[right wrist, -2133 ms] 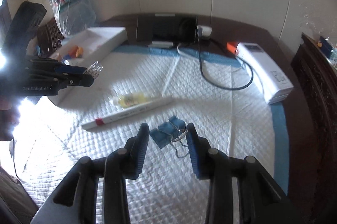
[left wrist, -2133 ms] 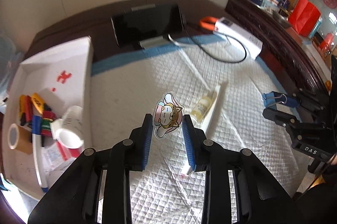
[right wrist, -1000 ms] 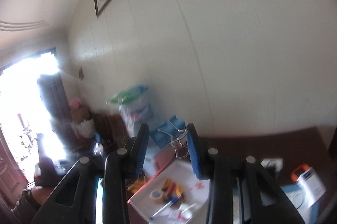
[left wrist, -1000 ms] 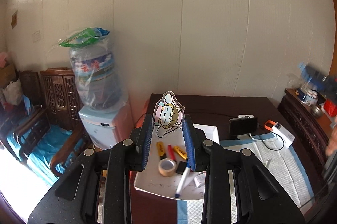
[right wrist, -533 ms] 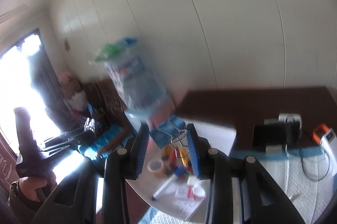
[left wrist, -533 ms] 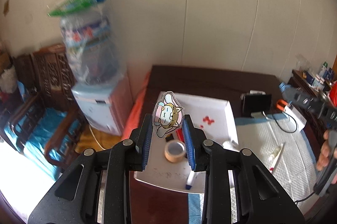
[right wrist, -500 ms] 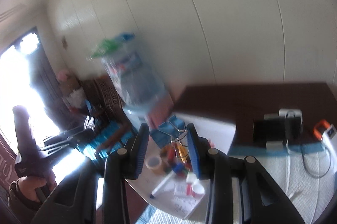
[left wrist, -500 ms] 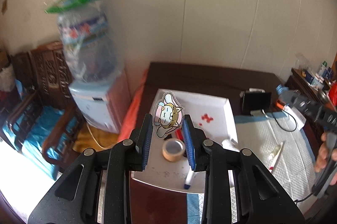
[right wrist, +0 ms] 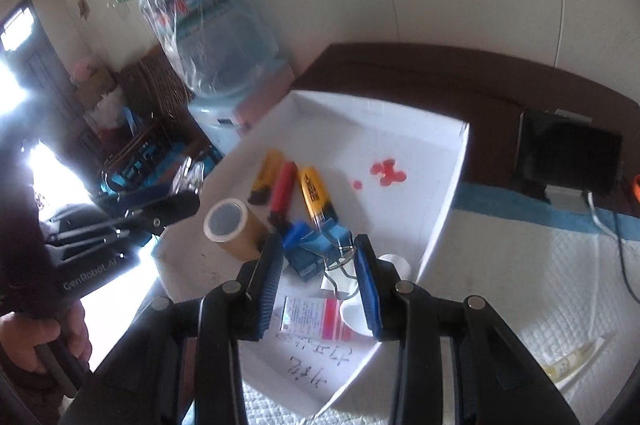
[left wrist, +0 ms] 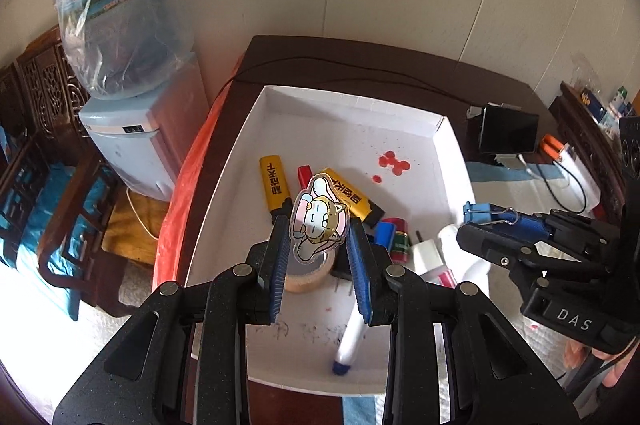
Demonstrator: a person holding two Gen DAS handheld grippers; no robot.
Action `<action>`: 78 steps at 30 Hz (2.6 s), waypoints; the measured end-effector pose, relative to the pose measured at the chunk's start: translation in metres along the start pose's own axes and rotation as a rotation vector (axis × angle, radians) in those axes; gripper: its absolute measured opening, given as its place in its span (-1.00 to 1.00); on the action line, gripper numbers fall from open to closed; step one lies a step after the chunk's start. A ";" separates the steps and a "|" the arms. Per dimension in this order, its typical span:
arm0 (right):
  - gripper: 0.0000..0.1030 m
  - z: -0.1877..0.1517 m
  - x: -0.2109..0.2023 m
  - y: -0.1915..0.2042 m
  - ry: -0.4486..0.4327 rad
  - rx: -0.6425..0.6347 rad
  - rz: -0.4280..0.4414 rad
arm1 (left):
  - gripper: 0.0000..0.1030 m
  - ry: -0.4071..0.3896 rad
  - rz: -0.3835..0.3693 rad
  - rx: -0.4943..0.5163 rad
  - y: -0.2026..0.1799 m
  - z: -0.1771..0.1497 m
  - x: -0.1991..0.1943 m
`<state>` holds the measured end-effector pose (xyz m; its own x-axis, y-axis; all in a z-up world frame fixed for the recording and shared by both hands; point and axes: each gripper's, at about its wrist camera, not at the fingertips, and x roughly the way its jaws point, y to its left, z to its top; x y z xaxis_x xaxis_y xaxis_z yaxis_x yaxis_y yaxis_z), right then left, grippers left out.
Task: Organize rigid objects
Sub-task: 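Carry the sticker and blue binder clip into the tray and release both, then grasp the yellow dropper bottle with the left gripper while the right gripper grasps the white-and-red marker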
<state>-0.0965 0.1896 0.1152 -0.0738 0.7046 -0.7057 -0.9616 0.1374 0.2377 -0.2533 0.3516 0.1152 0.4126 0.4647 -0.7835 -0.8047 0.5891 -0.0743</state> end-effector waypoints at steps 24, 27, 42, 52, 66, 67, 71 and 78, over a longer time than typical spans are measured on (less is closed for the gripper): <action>0.72 -0.019 -0.005 0.022 -0.063 -0.088 -0.065 | 1.00 -0.042 0.131 -0.125 0.026 0.000 -0.009; 0.72 -0.024 -0.019 0.024 -0.085 -0.083 -0.065 | 1.00 -0.057 0.133 -0.121 0.019 -0.002 -0.026; 0.73 -0.060 -0.073 -0.032 -0.164 0.029 -0.099 | 1.00 -0.058 0.069 -0.007 -0.057 -0.035 -0.068; 0.73 -0.119 -0.083 -0.157 -0.026 0.171 -0.385 | 1.00 -0.002 -0.009 0.050 -0.120 -0.046 -0.050; 0.75 -0.150 -0.050 -0.153 0.083 0.036 -0.447 | 1.00 0.065 -0.052 0.156 -0.179 -0.045 -0.011; 0.75 -0.154 -0.055 -0.159 0.091 0.053 -0.448 | 1.00 0.071 -0.060 0.169 -0.184 -0.044 -0.006; 0.75 -0.177 -0.088 -0.204 0.115 0.190 -0.464 | 1.00 0.144 -0.162 0.273 -0.218 -0.042 0.032; 0.63 -0.194 -0.111 -0.222 0.047 0.220 -0.387 | 0.71 0.189 -0.234 0.467 -0.283 -0.054 0.072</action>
<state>0.0743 -0.0541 0.0117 0.2631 0.5403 -0.7993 -0.8420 0.5330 0.0831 -0.0187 0.1824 0.0467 0.4397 0.1848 -0.8789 -0.4077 0.9131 -0.0120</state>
